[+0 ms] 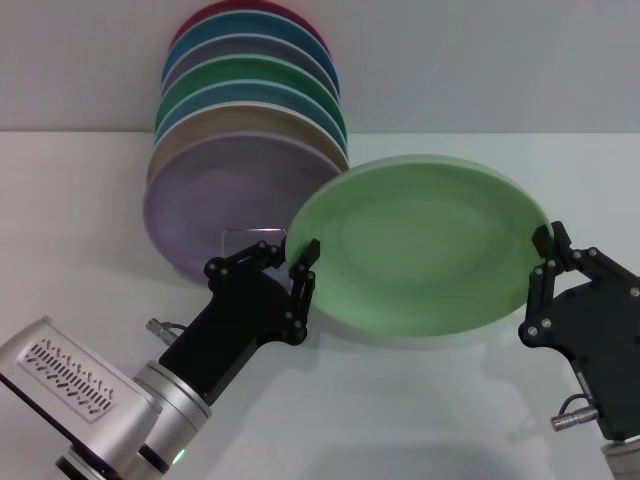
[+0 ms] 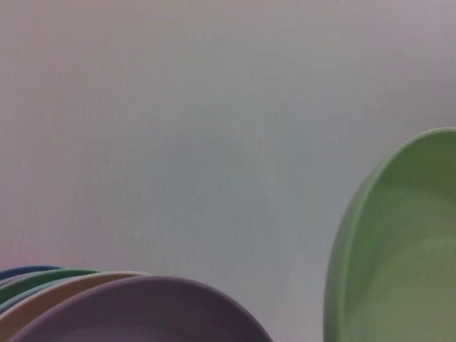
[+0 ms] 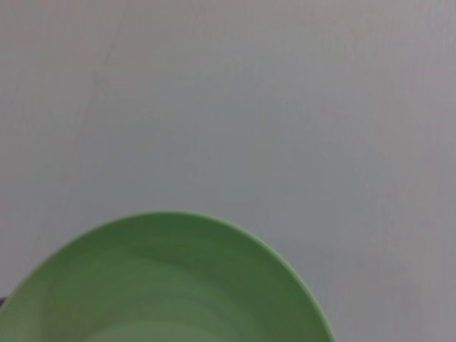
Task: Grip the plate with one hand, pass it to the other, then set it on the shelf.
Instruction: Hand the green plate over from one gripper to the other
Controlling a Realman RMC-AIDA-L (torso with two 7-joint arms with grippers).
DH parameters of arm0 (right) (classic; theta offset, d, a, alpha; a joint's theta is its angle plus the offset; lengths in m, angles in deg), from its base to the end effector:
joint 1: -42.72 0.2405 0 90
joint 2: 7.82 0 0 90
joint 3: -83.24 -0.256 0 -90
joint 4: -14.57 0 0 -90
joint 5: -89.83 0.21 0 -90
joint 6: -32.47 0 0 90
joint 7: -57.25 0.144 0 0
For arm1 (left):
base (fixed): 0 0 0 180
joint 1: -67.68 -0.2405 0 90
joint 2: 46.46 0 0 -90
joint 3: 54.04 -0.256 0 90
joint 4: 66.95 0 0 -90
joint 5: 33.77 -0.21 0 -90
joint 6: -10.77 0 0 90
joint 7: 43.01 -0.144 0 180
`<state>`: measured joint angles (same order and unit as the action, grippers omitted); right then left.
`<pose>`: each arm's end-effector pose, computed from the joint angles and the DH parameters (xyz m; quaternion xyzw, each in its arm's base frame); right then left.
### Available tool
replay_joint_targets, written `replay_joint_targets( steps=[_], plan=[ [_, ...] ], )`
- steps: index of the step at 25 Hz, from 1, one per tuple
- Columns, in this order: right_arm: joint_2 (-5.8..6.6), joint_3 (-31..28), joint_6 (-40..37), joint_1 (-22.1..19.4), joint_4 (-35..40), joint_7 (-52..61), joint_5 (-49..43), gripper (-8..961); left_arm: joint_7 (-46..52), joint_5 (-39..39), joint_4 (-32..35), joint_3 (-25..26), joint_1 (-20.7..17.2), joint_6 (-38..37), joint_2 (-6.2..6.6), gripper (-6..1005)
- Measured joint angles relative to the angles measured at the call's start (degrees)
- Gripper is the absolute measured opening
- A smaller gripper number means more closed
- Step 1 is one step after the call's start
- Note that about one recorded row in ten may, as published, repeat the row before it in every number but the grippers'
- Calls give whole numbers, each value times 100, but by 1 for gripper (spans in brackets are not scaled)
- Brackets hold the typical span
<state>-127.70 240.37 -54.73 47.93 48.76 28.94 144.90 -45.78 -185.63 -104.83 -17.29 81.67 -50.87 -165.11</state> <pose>0.2554 0.2066 -0.0655 -0.6998 0.0476 0.3286 0.6325 -0.2177 0.2634 -0.1055 -0.8211 -0.1022 -0.3689 0.4235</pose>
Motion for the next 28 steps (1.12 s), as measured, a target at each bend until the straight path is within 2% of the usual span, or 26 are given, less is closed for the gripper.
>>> replay_joint_targets(
  steps=[17, 28],
  plan=[
    [0, 2, 14, -3, 36, -5, 6, 147, -31, -42, 43, -13, -2, -51, 9, 86],
    [0, 24, 141, 4, 89, -8, 41, 168, 17, -44, 70, 2, -30, -204, 17, 85]
  ],
)
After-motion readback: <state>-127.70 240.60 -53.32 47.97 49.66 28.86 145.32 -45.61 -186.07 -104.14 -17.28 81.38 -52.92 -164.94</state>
